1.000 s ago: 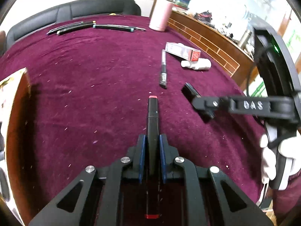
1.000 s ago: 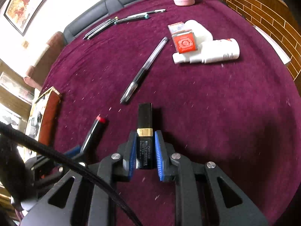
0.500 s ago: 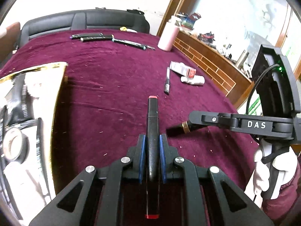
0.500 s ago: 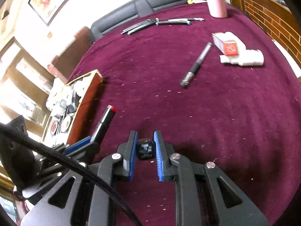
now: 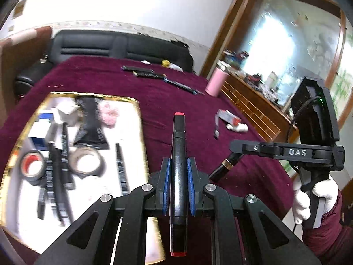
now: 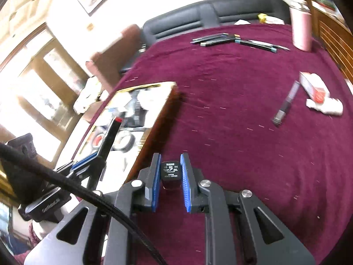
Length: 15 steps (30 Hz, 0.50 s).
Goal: Organize objects
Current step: 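Carry the marker and lipstick into the tray and open both grippers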
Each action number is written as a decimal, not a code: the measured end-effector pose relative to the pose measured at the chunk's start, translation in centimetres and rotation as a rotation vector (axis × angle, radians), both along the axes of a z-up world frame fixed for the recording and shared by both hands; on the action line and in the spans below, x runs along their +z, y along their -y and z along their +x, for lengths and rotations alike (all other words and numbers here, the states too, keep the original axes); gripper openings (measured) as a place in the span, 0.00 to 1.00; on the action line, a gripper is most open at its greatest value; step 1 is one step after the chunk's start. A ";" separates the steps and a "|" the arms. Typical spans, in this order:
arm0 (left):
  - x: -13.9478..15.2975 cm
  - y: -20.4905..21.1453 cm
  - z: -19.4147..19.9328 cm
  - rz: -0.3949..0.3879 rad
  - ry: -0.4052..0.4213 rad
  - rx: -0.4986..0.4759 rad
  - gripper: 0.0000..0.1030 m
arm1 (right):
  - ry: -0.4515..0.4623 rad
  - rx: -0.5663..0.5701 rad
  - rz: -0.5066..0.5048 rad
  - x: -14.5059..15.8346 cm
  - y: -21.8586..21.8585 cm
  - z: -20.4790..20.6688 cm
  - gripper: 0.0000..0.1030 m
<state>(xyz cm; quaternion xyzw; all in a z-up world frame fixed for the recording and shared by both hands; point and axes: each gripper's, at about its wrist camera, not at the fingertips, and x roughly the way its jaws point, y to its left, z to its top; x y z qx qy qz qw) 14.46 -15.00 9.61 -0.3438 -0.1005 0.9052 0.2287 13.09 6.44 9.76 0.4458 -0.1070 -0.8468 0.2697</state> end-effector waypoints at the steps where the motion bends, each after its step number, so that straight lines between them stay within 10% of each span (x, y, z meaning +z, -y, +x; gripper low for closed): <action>1: 0.1 0.7 0.0 -0.001 -0.005 0.017 0.11 | -0.003 0.017 -0.002 0.2 0.6 0.0 0.15; 15: -3.1 8.5 -1.4 0.002 0.055 0.183 0.11 | 0.095 0.262 0.047 -2.4 12.2 -2.4 0.15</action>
